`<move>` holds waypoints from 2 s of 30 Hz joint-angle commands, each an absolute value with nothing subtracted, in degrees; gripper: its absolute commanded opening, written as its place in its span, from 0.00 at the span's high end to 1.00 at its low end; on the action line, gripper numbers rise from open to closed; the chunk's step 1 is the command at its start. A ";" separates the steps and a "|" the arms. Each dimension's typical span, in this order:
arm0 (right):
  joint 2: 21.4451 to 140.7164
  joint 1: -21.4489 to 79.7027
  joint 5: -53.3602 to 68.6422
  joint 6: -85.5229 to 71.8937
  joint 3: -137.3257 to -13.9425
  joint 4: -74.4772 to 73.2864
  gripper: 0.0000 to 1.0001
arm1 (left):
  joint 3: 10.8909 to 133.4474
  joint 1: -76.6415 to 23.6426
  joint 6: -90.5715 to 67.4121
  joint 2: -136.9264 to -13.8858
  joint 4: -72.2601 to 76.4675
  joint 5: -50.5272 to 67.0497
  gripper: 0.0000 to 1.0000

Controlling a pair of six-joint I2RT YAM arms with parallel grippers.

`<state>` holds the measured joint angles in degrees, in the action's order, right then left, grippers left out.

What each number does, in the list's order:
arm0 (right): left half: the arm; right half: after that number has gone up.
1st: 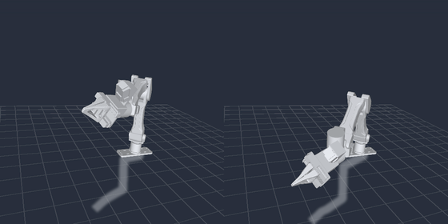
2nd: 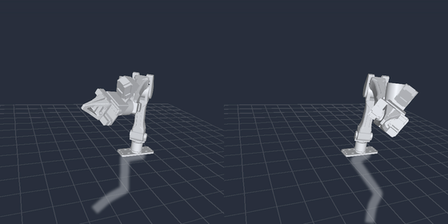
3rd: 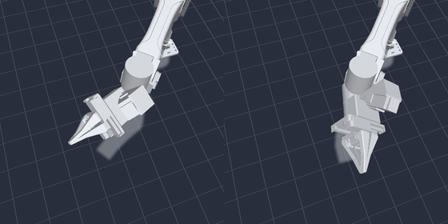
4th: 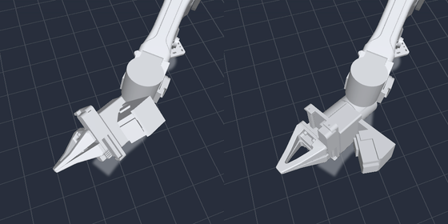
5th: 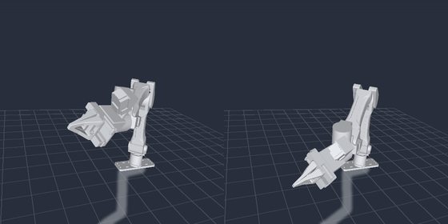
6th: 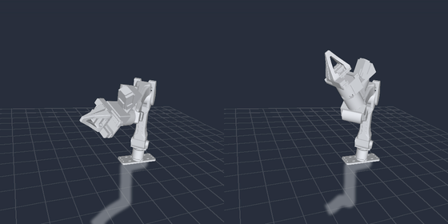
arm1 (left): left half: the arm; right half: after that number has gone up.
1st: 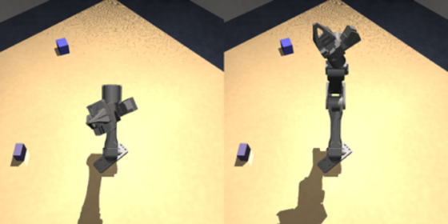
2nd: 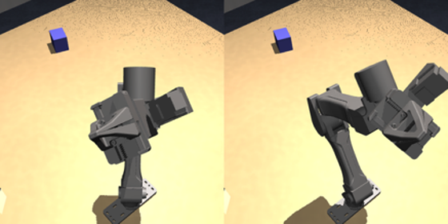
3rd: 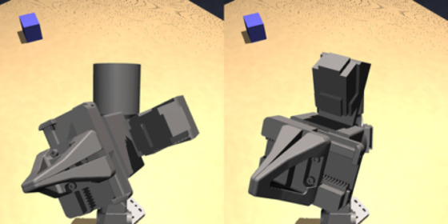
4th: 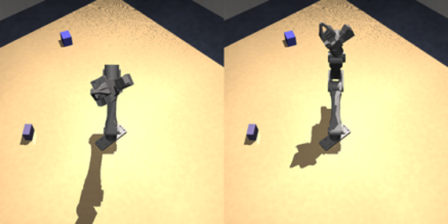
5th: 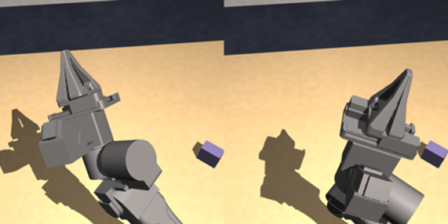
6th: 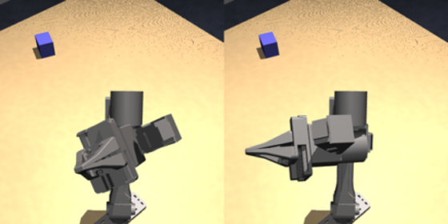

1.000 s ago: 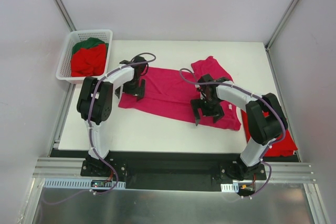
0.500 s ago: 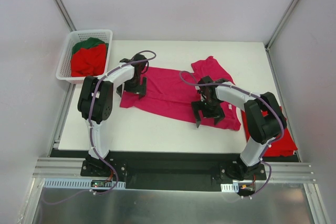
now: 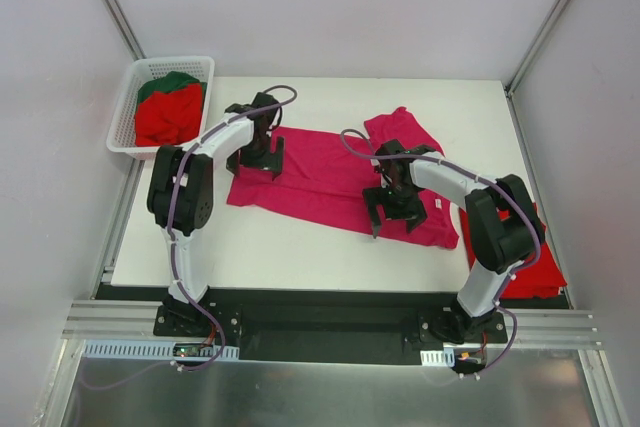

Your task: Fold and stack the t-shirts

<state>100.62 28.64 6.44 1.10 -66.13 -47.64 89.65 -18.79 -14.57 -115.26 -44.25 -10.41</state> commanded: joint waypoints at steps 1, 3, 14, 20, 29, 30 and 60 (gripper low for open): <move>100.46 28.74 6.68 1.76 -66.89 -49.40 0.04 | 91.85 -14.95 -14.68 -113.47 -45.61 -8.44 0.03; 100.37 28.74 7.12 1.84 -66.80 -49.31 0.03 | 91.93 -13.11 -14.42 -113.99 -45.62 -7.74 0.08; 100.37 28.74 7.74 2.02 -66.36 -49.57 0.02 | 93.60 -11.51 -14.94 -116.10 -45.18 -3.96 0.36; 100.37 28.57 7.56 2.29 -66.18 -49.83 0.01 | 92.65 -11.95 -15.12 -116.89 -44.82 -4.03 0.40; 101.25 28.65 7.73 2.81 -67.50 -50.97 0.02 | 91.32 -10.90 -14.41 -117.25 -44.82 -5.98 0.41; 101.25 28.74 7.73 2.81 -67.59 -50.98 0.01 | 91.32 -10.90 -14.41 -117.33 -44.82 -5.80 0.42; 102.13 28.74 7.91 3.16 -66.27 -50.89 0.01 | 90.88 -9.14 -14.41 -118.04 -44.38 -5.98 0.80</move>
